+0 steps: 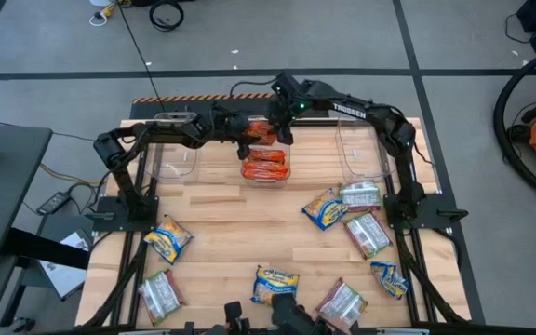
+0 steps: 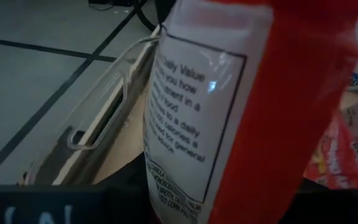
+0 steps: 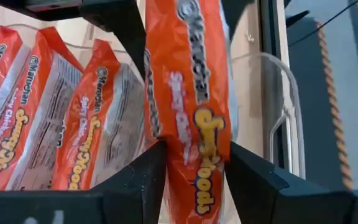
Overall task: Sort Maruchan noodles
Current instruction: Put the orange noodle pack into the middle transparent bin
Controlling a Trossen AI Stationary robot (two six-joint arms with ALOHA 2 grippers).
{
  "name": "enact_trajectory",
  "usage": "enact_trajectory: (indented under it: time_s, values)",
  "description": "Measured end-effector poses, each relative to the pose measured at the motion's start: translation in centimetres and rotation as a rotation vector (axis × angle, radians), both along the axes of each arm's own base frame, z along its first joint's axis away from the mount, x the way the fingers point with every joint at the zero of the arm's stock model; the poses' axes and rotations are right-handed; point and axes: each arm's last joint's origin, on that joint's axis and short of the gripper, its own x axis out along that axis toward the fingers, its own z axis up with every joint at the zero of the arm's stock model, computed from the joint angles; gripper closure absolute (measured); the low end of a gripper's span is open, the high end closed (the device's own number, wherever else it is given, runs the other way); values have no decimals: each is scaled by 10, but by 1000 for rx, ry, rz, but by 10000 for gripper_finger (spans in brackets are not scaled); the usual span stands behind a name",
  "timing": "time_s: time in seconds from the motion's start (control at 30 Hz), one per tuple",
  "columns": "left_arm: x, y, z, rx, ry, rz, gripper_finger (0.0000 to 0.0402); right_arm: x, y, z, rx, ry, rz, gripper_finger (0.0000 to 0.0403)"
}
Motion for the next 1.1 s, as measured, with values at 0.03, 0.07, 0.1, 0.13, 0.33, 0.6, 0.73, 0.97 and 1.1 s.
enact_trajectory:
  time_s: [0.03, 0.07, 0.1, 0.13, 0.33, 0.6, 0.73, 0.97, 1.1]
  values:
    - [0, 0, 0, -5, -4, 2, 247, 2, 3, 0, -9, 5, 8, 237]
    - [0, -1, 0, -5, -4, 1, 247, 3, 5, 0, -21, 14, 11, 237]
    - [1, 0, 0, -4, -5, 2, 247, 4, 7, 0, -35, 23, 7, 237]
    - [1, 0, 0, -1, -9, 2, 247, 5, 8, -1, -53, 33, -1, 237]
    - [1, 0, 1, 4, -17, 2, 247, 3, 8, 0, -72, 54, 9, 226]
    - [1, 0, 2, 8, -22, 0, 247, 2, 8, -2, -69, 64, 35, 138]
    - [2, 0, 3, 18, -33, 0, 247, 7, 5, -6, -93, 47, 8, 109]
    - [8, -6, 7, 57, -46, -41, 247, 3, 3, -5, -86, 94, -68, 143]
    - [9, -7, 8, 71, -55, -37, 247, -2, -1, -5, -52, 96, -86, 170]
